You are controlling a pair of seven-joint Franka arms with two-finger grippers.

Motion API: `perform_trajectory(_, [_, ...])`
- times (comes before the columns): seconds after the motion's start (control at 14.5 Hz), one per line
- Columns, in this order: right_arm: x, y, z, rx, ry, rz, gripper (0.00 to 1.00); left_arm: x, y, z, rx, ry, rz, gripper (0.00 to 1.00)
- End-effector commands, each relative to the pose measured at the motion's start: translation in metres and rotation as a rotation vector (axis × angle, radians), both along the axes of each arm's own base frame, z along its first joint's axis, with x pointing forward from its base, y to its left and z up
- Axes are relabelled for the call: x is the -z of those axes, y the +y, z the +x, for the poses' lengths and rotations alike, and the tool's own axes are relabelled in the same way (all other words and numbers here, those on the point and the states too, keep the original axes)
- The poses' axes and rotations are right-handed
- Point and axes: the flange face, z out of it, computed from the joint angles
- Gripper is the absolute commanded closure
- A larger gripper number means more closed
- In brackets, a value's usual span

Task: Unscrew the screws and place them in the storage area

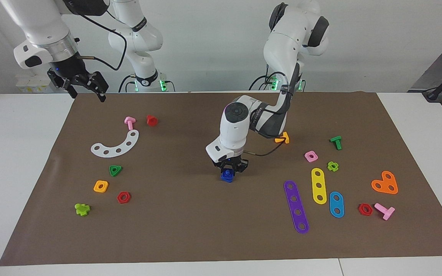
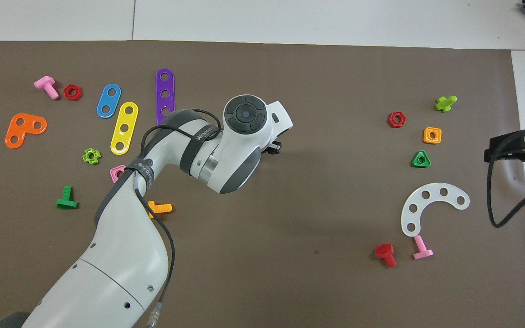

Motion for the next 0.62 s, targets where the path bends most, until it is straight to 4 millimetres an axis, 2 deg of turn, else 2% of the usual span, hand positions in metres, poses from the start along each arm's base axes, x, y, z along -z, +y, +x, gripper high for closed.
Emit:
perform_trajectory(0.0, [-0.003,0.0,-0.005,0.007,0.004,-0.003,0.0,-0.009,-0.002,0.013,-0.029,0.013,0.007,0.64])
perform_trajectory(0.21, [-0.003,0.0,-0.005,0.007,0.003,-0.002,0.0,-0.033,0.006,0.023,-0.058,0.036,-0.006,0.64])
perform_trajectory(0.41, [-0.003,0.0,-0.006,0.007,0.006,-0.003,0.0,-0.043,0.045,0.042,-0.126,0.087,-0.002,0.64])
perform_trajectory(0.55, [-0.002,0.003,-0.007,0.001,0.01,-0.003,0.0,-0.047,0.083,0.058,-0.182,0.113,0.007,0.65])
